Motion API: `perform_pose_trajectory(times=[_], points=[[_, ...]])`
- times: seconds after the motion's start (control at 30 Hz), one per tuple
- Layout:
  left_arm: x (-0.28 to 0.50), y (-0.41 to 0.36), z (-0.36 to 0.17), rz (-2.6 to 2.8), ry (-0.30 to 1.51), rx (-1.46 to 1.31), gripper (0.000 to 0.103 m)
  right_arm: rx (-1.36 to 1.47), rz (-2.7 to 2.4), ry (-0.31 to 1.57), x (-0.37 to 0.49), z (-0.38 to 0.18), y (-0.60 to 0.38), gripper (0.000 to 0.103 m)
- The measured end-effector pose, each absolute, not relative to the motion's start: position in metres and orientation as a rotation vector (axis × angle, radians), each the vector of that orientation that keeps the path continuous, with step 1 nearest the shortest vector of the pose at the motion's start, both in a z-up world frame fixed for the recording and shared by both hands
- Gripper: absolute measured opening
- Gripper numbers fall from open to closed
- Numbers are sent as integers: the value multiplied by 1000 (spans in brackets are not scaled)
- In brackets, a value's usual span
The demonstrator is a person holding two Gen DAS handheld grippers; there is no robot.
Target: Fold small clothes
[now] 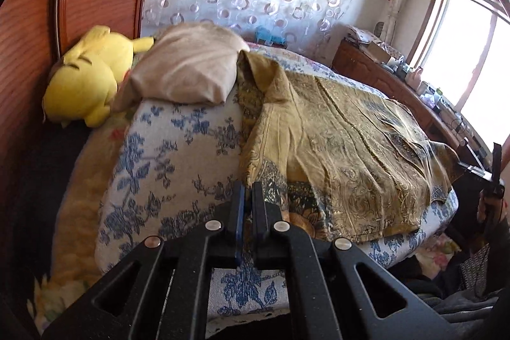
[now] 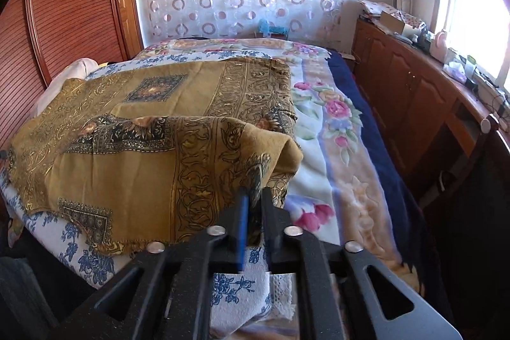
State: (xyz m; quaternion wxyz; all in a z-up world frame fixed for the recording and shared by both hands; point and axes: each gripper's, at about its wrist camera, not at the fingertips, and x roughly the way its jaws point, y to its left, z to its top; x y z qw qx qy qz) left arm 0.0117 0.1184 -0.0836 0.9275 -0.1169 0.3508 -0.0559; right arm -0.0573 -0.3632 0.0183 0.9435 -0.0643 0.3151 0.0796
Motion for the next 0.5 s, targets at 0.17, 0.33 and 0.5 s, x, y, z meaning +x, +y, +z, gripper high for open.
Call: perform_pose_trajectory(times=[0.17,0.33,0.5], points=[[16,120,-74,-121,683,-225,50,-126,173,602,-66,29,-358,45],[34,115,-74,-115,688,-197,70,-122,204,568,-73,34,-344,49],[55,113,-90,-110,736,-202,70,-124,289,568,-71,26,-311,55]])
